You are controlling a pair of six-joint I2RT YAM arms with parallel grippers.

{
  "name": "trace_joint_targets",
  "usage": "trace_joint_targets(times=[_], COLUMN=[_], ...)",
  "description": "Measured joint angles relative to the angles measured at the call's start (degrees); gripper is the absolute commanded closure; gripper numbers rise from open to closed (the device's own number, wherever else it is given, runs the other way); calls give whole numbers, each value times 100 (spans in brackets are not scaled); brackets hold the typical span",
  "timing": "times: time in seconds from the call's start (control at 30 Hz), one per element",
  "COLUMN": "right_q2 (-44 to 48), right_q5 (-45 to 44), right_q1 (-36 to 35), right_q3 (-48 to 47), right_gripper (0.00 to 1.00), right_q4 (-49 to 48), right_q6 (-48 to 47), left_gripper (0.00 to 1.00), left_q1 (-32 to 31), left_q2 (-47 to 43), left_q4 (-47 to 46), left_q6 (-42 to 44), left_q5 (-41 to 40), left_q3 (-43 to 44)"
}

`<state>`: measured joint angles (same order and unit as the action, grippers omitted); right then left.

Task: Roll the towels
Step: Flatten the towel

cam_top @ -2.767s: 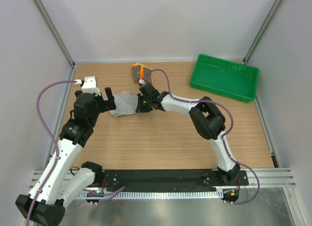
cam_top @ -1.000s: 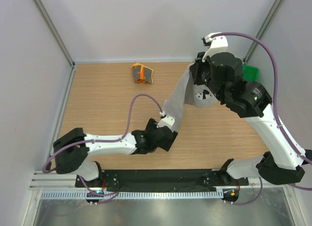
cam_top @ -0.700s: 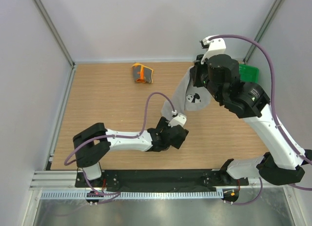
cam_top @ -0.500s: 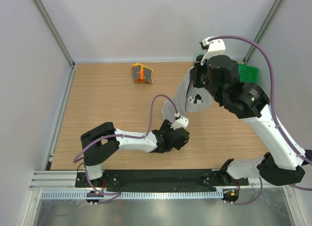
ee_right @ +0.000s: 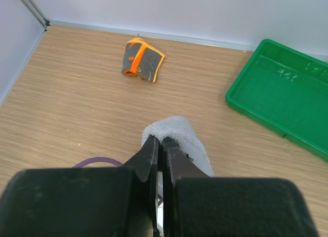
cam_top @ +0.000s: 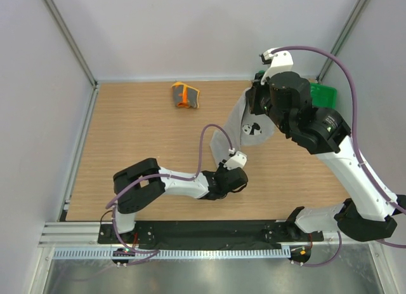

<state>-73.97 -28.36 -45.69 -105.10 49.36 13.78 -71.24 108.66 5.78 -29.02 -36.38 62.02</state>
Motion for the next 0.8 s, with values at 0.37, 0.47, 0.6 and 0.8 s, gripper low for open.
trace_joint_targets(times=[0.37, 0.47, 0.6, 0.8], right_q2=[216, 492, 1204, 2483], right_q5=[-52, -98, -98, 155], right_q1=[0, 0, 0, 0], right_q3=[184, 525, 1484, 2907], right_gripper=[99, 99, 99, 99], right_q4=[39, -11, -402, -979], right_q6=[11, 9, 11, 251], left_gripper=[100, 100, 100, 100], left_q1=[46, 46, 46, 46], left_q2=[-142, -713, -1720, -3939], left_q4=[-262, 50, 667, 1290], left_q6=[201, 369, 660, 951], left_q5=[-197, -289, -448, -680], left_q3=[-326, -616, -640, -1084])
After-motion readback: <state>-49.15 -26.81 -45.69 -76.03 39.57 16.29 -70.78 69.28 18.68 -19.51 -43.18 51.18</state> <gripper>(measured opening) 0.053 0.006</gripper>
